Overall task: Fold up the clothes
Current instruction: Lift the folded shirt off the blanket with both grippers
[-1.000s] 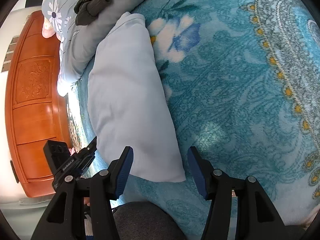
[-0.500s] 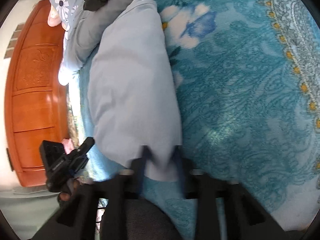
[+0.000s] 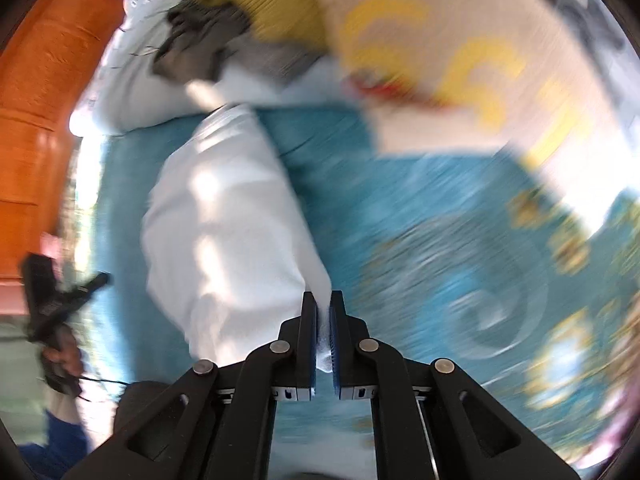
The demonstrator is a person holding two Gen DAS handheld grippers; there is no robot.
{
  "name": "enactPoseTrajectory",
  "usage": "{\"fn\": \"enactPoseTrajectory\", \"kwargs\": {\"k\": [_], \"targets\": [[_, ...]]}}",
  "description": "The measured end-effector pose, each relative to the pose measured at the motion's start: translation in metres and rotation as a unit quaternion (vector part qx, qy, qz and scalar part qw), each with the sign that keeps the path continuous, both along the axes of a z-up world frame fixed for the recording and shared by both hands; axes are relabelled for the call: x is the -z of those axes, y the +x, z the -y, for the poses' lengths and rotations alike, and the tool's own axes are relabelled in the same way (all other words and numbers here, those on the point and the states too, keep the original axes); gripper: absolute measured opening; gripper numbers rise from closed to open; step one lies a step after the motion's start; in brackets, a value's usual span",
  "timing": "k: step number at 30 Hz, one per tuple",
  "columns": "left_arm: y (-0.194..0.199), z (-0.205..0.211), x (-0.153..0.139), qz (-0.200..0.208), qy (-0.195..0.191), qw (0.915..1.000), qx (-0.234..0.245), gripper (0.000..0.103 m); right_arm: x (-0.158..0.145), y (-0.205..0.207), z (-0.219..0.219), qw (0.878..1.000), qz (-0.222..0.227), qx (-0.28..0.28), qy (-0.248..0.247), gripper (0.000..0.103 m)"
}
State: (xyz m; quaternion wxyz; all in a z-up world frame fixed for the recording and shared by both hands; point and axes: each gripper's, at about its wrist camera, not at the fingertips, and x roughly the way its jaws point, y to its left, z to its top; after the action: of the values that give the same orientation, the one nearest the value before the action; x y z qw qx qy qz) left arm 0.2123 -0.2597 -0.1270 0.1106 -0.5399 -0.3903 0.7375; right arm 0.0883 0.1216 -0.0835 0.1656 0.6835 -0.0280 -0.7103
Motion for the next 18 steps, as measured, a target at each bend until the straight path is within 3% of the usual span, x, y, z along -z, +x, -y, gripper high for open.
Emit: {"fn": "enactPoseTrajectory", "kwargs": {"k": [2,7,9,11,14,18], "targets": [[-0.02,-0.01,0.001,-0.005,0.002,0.9999,0.01,0.036,0.003,-0.014,-0.014,1.0,0.004,-0.007,0.017,0.005],[-0.071,-0.043,0.008,-0.003,0.005,0.9988,0.049,0.046,0.003,-0.019,-0.028,1.0,-0.009,-0.009,0.003,0.007],[-0.087,-0.051,0.011,-0.001,-0.012,0.9983,0.058,0.051,-0.005,-0.014,-0.045,0.999,-0.03,0.025,-0.016,0.011],[-0.104,-0.058,0.014,0.0,-0.036,0.9975,0.061,0.053,-0.003,0.0,-0.059,0.996,-0.035,0.076,-0.044,0.027],[-0.126,-0.073,0.019,-0.003,-0.063,0.9946,0.083,0.056,0.007,0.026,-0.074,0.983,-0.034,0.156,-0.089,0.033],[-0.141,-0.094,0.032,0.006,-0.056,0.9909,0.122,0.057,0.044,0.061,-0.077,0.957,-0.01,0.242,-0.159,0.035]]}}
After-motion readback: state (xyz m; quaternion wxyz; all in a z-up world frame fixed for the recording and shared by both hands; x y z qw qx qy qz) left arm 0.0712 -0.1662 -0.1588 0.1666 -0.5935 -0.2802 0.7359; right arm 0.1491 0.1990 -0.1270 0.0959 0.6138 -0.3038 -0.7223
